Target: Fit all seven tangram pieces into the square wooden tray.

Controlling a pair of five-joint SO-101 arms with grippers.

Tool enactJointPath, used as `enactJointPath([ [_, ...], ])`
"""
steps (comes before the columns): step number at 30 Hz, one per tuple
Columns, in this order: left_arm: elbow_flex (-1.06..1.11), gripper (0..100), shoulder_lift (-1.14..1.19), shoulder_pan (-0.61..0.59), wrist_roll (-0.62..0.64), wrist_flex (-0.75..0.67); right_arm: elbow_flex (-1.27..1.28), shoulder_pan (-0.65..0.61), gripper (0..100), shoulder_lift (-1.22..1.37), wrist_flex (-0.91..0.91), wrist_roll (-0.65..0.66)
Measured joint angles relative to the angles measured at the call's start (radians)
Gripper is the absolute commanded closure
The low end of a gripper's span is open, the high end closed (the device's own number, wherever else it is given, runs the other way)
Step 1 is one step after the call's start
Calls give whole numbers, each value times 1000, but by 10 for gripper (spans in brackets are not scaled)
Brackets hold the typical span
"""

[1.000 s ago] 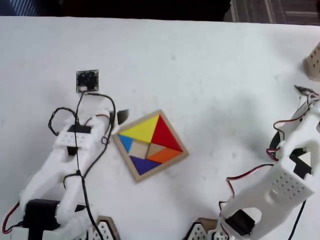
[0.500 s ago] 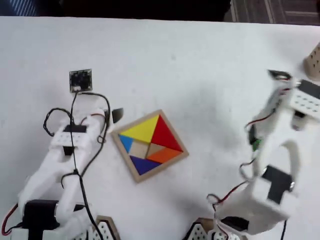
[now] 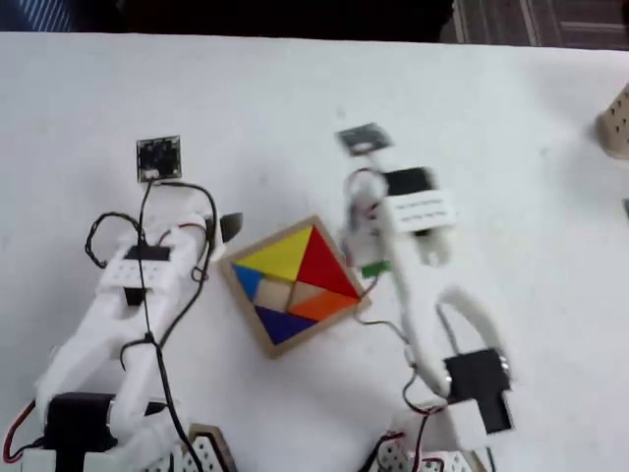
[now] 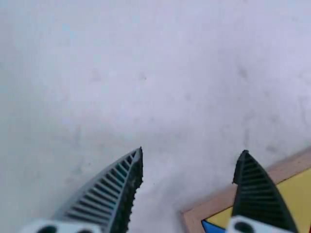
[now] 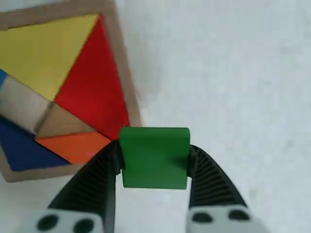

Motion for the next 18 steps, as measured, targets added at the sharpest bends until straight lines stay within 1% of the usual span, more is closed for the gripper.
enactJointPath([
  [6, 0, 695, 0, 0, 0, 0, 0, -175, 974, 127, -169, -11],
  [9, 0, 695, 0, 0, 0, 0, -49, -219, 898, 201, -190, -12],
  [12, 0, 695, 0, 0, 0, 0, -133, -230, 799, 278, -169, -12],
  [14, 0, 695, 0, 0, 0, 0, -198, -227, 755, 333, -129, -12],
  [18, -12, 695, 0, 0, 0, 0, -327, -230, 748, 410, -3, -14],
])
